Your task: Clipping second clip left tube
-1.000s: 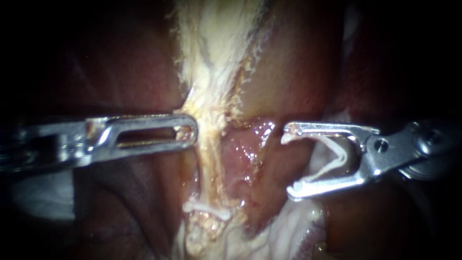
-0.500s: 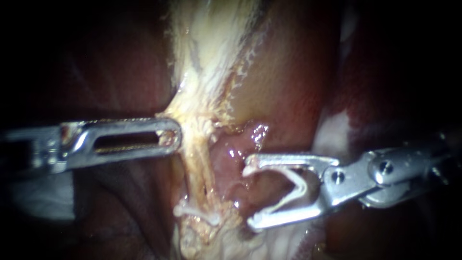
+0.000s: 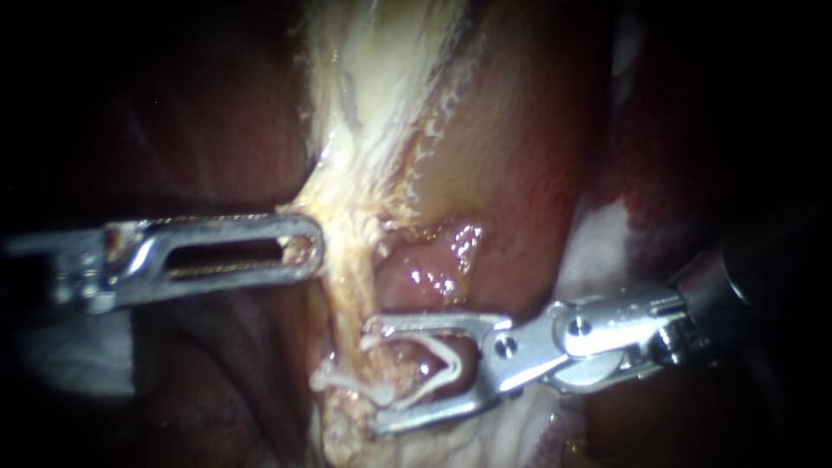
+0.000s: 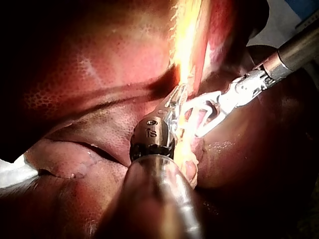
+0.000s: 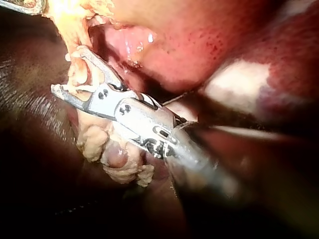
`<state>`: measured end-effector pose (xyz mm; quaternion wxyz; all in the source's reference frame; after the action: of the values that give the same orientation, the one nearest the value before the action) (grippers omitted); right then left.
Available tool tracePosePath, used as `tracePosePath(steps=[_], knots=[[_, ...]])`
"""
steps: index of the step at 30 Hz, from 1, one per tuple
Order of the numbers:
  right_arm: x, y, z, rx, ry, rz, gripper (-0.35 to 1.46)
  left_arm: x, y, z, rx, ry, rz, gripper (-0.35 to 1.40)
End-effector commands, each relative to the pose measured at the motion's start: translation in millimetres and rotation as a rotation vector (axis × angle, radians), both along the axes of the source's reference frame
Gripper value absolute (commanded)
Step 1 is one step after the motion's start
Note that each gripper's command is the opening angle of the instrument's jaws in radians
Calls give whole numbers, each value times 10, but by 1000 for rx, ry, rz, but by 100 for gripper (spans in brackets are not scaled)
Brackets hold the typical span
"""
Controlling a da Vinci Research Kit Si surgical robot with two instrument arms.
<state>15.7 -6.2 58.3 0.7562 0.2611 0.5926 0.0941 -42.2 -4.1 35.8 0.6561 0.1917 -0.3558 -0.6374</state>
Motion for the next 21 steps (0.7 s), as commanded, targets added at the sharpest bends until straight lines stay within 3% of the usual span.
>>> tracePosePath(steps=[1,15,21], knots=[[2,0,2,5,-1,1,59,0,0,-1,0,1,0,-35],[19,0,14,3,5,-4,59,-4,-5,-10,0,1,-1,-35],[29,-5,16,18,19,-22,59,-4,-5,-10,0,1,0,-35]])
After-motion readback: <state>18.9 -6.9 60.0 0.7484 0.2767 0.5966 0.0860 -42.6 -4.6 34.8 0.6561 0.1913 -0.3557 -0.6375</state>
